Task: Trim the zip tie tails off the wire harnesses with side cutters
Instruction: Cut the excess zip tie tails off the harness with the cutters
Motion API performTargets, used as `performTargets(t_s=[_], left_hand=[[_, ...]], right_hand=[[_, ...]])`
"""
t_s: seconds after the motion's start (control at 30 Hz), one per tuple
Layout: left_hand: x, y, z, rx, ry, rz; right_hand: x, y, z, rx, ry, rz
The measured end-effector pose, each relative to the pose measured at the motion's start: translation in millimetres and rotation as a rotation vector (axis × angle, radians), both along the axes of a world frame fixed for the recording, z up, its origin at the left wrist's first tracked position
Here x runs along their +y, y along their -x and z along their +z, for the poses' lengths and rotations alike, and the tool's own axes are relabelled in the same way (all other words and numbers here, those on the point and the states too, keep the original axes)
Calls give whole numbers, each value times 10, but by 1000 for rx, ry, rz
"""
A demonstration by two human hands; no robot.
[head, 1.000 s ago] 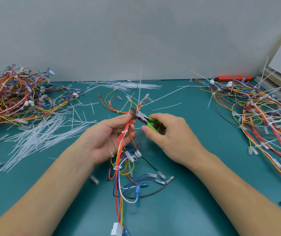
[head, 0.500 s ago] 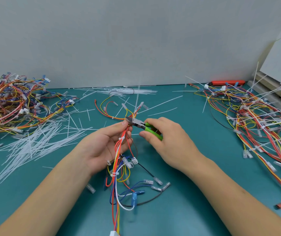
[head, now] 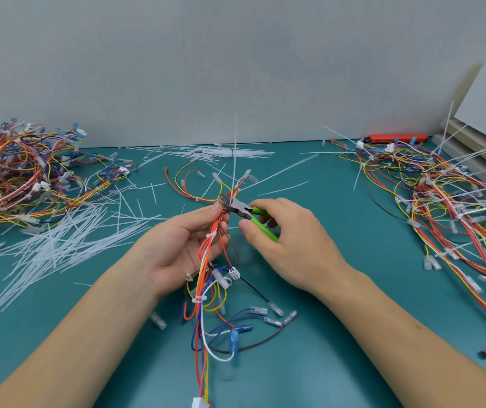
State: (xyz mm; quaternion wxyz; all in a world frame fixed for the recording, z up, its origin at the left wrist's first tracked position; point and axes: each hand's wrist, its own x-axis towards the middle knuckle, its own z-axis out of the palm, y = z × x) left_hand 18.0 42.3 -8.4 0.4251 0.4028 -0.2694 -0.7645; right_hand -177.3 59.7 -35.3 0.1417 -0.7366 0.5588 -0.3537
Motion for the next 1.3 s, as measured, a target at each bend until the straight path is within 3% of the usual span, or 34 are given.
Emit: performTargets(t_s=[0.3, 0.97, 1.3], left_hand=[[1, 5, 23, 31, 6, -36], [-2, -21, 16, 5, -9, -22], [-11, -28, 30, 36, -35, -26]], right_hand=[[-48, 41, 26, -60, 40, -91], [-32, 28, 1, -104, 99, -3], [-79, 47, 4, -98, 96, -65]])
